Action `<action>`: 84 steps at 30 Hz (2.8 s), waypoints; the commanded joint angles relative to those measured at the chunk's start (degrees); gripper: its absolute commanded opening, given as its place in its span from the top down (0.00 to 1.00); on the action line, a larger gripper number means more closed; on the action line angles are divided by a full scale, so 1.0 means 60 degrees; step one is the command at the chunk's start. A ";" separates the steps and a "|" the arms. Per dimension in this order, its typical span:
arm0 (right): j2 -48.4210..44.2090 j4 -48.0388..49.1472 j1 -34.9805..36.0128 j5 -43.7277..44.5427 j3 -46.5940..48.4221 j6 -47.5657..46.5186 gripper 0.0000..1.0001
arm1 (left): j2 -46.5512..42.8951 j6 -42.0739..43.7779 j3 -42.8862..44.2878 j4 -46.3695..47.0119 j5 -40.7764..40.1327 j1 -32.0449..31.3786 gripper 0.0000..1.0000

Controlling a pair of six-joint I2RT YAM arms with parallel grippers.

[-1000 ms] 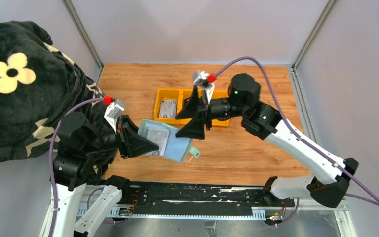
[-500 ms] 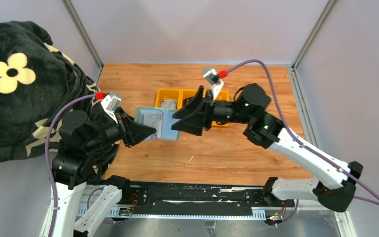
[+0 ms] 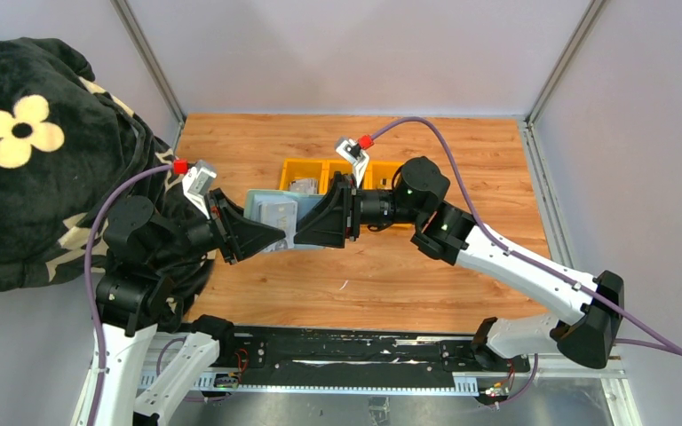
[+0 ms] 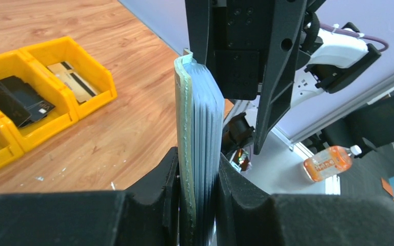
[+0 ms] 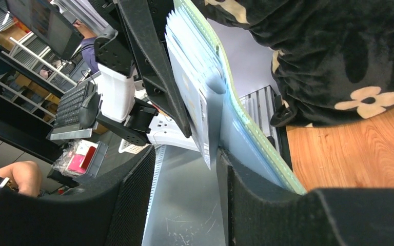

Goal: Take the credit cards out of the card holder
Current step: Remove the credit card from the card holder.

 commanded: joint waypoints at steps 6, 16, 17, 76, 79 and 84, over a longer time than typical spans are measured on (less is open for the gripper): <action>0.0389 0.1496 0.0036 -0.0471 -0.0107 0.0721 0.61 | 0.0007 -0.1101 -0.0137 0.1461 0.1548 0.0000 0.97; 0.0284 0.3145 0.0036 -0.0444 -0.0651 0.1575 0.97 | -0.0113 -0.2278 -0.0422 0.2431 0.2407 0.0000 0.71; 0.0259 0.3191 0.0036 -0.0462 -0.0697 0.1584 0.99 | -0.0117 -0.2429 -0.0472 0.2535 0.2478 0.0000 0.69; -0.0981 0.3994 -0.0923 -0.0349 -0.2357 0.2155 1.00 | 0.0164 -0.1906 0.0196 0.1917 0.2381 0.0021 0.97; -0.1325 0.3752 -0.1253 -0.0474 -0.2639 0.2116 1.00 | 0.0202 -0.1866 0.0292 0.1900 0.2381 0.0011 0.97; -0.2210 0.2273 -0.2729 -0.0696 -0.2636 0.1705 1.00 | 0.0325 -0.0632 0.0888 0.0638 0.2367 0.0016 0.98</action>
